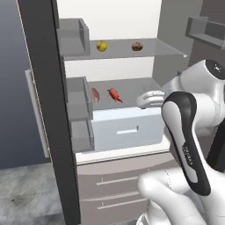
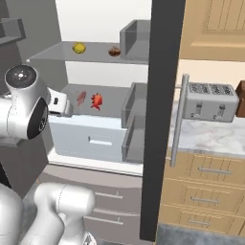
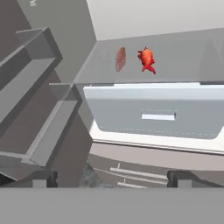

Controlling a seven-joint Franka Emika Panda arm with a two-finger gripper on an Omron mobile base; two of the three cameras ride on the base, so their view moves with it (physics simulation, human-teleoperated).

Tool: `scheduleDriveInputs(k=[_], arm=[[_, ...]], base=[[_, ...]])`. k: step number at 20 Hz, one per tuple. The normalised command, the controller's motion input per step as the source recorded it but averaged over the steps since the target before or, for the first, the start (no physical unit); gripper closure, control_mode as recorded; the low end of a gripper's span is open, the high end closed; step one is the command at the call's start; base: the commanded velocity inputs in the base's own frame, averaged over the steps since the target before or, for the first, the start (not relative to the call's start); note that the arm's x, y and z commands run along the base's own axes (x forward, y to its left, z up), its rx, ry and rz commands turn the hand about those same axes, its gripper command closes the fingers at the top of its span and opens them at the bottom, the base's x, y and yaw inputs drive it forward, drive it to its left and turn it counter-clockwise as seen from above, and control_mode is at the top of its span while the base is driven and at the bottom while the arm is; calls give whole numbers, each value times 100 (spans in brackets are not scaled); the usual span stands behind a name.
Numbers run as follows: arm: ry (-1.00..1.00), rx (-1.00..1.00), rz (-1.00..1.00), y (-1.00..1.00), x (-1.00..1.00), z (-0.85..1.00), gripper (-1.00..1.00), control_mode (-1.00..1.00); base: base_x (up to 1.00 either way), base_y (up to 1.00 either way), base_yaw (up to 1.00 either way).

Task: Gather the lemon and mushroom from the fridge and place them on a tray on the dining counter. Then gather the steak and fish from the fridge and place them on the other tray.

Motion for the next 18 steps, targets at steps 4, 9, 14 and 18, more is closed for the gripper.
scheduleDriveInputs(k=[4,9,14,18], arm=[[0,0,0,0,0,0,-100,100],[0,0,0,0,0,0,-100,100],[0,0,0,0,0,0,-100,100],[0,0,0,0,0,0,-100,100]], base=[[60,0,6],[68,0,2],[39,-7,3],[34,-9,3]])
